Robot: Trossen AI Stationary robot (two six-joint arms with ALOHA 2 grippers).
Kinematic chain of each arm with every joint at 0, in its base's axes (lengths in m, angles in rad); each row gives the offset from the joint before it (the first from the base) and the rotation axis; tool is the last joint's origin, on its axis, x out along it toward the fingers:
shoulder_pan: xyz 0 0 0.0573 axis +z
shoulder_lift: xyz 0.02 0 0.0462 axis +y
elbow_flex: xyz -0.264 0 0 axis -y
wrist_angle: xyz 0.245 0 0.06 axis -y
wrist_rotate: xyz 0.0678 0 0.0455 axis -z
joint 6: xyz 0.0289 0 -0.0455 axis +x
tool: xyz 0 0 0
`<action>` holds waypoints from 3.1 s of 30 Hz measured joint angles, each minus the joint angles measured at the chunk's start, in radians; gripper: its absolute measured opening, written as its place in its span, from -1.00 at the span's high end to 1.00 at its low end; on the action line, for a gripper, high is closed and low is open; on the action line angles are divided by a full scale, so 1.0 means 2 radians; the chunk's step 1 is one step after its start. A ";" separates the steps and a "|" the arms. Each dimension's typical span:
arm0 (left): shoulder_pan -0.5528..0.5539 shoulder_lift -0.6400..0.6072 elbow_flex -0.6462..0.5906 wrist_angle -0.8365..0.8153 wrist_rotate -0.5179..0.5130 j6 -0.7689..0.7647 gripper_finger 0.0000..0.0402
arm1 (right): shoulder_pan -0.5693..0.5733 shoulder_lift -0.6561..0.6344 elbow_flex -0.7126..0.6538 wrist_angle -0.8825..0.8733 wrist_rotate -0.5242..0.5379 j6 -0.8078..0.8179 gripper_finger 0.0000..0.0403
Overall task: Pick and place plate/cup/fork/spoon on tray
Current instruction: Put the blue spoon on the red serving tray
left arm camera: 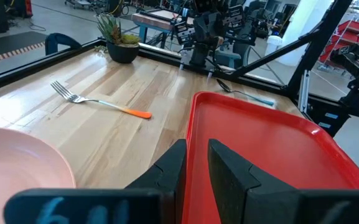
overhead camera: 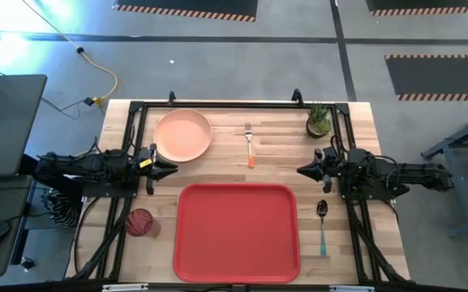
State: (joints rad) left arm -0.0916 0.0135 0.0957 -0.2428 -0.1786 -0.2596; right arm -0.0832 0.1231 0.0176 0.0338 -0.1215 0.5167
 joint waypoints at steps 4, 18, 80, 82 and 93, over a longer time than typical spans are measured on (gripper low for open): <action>0.000 0.000 0.000 0.000 0.000 0.000 0.73 | 0.000 0.000 0.000 0.000 0.000 0.023 1.00; 0.000 0.000 0.000 0.011 0.000 -0.027 0.73 | -0.001 0.000 0.000 0.078 0.003 0.175 1.00; 0.000 0.000 0.000 0.016 -0.008 -0.053 0.73 | 0.229 0.467 0.404 -0.466 0.003 0.668 1.00; 0.000 0.000 0.000 0.016 -0.008 -0.052 0.73 | 0.245 0.479 0.404 -0.467 0.002 0.687 1.00; 0.000 0.000 0.000 0.016 -0.008 -0.053 0.73 | 0.306 0.531 0.404 -0.465 -0.020 0.744 1.00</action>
State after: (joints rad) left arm -0.0917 0.0136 0.0956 -0.2115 -0.1940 -0.3649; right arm 0.5284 1.1850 0.8265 -0.8959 -0.1613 2.0042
